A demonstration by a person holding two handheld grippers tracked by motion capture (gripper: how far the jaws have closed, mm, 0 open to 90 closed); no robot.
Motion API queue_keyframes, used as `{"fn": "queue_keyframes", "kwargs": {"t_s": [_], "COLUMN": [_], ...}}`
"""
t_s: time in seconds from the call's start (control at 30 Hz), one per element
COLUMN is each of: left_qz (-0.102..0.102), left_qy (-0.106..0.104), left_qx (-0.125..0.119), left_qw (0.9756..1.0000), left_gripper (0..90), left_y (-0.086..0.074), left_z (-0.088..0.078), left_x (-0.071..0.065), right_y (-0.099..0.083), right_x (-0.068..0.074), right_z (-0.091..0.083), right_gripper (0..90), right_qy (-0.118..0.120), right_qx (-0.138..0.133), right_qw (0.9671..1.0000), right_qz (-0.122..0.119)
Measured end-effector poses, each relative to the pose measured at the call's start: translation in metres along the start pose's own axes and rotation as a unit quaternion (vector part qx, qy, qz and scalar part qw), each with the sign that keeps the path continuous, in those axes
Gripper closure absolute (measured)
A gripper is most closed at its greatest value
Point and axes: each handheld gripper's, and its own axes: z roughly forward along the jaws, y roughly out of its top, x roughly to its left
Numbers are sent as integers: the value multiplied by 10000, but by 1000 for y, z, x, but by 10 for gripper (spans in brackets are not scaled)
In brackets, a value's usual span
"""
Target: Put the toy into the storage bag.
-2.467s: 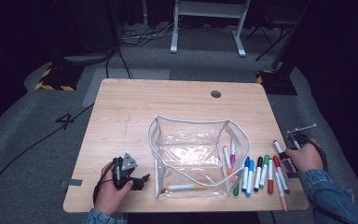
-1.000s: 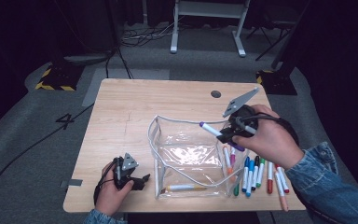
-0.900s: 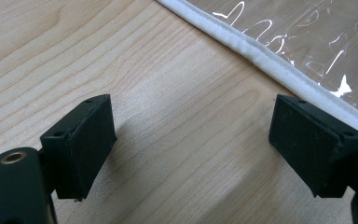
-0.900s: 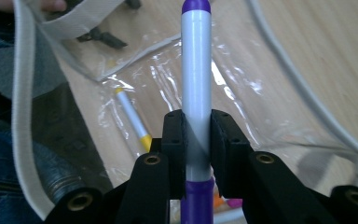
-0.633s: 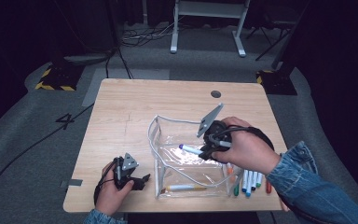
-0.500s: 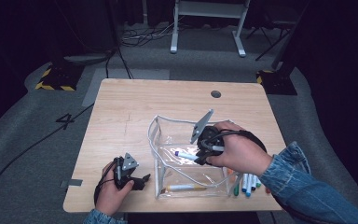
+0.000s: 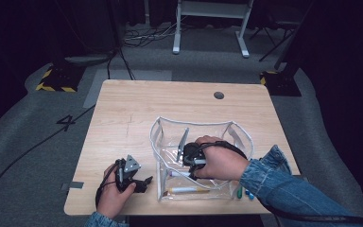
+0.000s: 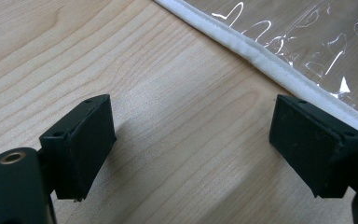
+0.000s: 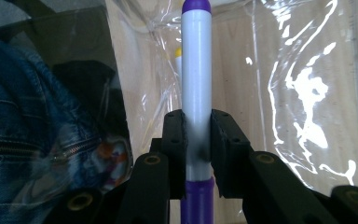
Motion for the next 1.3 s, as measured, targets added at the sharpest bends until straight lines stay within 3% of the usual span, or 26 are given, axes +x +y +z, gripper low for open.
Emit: {"fn": "queue_keyframes", "kwargs": {"t_s": [0.4,0.5,0.67,0.83,1.0,1.17,1.3], "left_qz": [15,0,15,4,1,4,-5], "left_qy": [-3,0,9,-1,0,-10,4], "left_qx": [11,2,3,4,-1,14,-13], "left_qw": [10000,10000,10000,10000,10000,10000,10000], "left_gripper": [146,146,146,146,146,146,146], "left_y": [0,0,0,0,0,0,0], "left_z": [0,0,0,0,0,0,0], "left_x": [0,0,0,0,0,0,0], "right_y": [2,0,-5,-8,-19,-47,-78], "right_x": [-5,-7,-10,-7,-4,-7,-10], "right_z": [32,36,32,6,-34,-72,-96], "right_gripper": [765,704,635,610,606,599,596], "right_qy": [305,352,174,-244,-713,-1073,-1311], "right_qx": [347,327,72,-417,-972,-1414,-1666], "right_qw": [9989,9988,9996,9986,9915,9800,9688], "right_qz": [-6,36,187,233,495,895,1286]}}
